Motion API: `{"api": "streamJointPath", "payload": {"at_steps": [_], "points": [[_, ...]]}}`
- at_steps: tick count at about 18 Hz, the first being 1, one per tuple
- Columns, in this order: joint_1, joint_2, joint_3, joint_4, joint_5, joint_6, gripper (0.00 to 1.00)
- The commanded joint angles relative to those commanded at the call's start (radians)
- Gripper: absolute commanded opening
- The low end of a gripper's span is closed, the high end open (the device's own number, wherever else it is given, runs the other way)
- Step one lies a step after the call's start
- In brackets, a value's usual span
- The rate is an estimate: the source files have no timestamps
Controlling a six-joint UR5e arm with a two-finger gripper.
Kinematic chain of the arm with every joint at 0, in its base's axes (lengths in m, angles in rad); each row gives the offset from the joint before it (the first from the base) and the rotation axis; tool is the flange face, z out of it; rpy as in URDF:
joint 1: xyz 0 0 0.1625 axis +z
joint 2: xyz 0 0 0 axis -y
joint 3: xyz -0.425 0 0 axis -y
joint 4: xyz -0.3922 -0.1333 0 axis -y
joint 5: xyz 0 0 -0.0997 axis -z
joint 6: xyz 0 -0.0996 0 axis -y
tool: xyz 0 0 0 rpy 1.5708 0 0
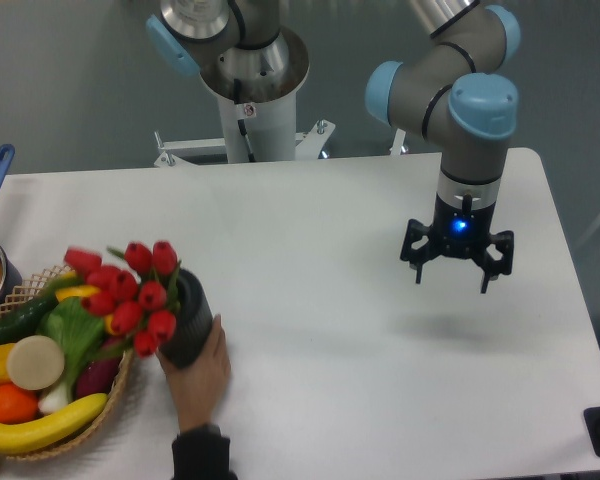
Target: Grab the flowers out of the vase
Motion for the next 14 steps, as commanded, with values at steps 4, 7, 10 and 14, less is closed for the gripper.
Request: {"api": "streamJointPath", "payload": {"at_steps": [4,7,10,14], "points": [[-0.04,-0.003,0.015,0.005,-0.036,-0.005,1.0],[-0.054,-0.011,0.011,0.095,-0.11,0.0,1.0],[-0.04,-0.011,0.005,0.104,-0.311,0.002,1.0],[-0.034,-0.006,-0.009,0.104,-0.479,0.002,1.0]]}}
